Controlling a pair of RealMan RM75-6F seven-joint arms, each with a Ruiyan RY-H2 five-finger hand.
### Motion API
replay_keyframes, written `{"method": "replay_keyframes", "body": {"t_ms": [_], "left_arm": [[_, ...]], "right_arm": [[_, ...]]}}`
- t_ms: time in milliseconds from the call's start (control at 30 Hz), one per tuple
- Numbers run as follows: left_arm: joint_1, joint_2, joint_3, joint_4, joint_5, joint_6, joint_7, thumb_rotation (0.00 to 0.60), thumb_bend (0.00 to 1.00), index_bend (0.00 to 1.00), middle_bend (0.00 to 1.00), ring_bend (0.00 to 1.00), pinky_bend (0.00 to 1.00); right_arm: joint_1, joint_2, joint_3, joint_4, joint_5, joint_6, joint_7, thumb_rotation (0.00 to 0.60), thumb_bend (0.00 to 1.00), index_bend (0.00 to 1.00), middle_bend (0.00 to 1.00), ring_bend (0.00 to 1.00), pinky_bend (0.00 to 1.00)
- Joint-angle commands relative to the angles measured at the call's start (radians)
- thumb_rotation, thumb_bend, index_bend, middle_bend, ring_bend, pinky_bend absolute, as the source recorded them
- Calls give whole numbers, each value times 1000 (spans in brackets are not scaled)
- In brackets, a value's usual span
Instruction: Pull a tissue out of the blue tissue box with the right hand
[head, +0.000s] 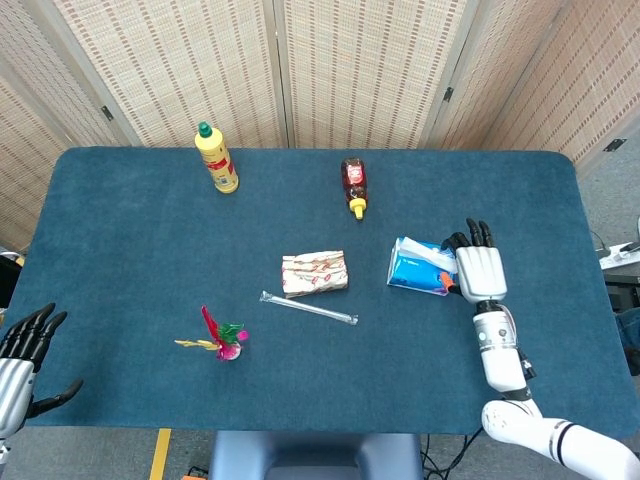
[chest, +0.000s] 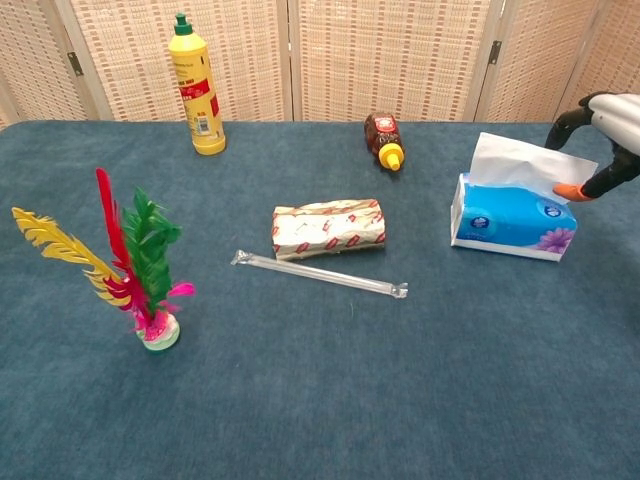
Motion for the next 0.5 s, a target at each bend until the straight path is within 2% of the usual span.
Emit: {"method": "replay_keyframes", "body": {"t_ms": [33,200,300,500], "left_arm": [[0,1,0,0,0,2,-3,600,249,0,0,0,137],[2,2,1,1,8,10,-9,600,248,0,0,0,137],[3,1,1,2,11,14,-11,600,248,0,0,0,137],[3,0,2,1,11,13,-6,600,248,0,0,0,137]], "right_arm": [[16,-34,-7,39,-4,4,7,600,264,491,358,4,45],[25,-58,-15,76,-12,16,16,600,405,592,437,40,60],[22,-52,-19,68,-28,31,39,600,502,609,451,50,64],[-10,20,-26,-43,-91,94,107,600,547,610,457,51,64]]}}
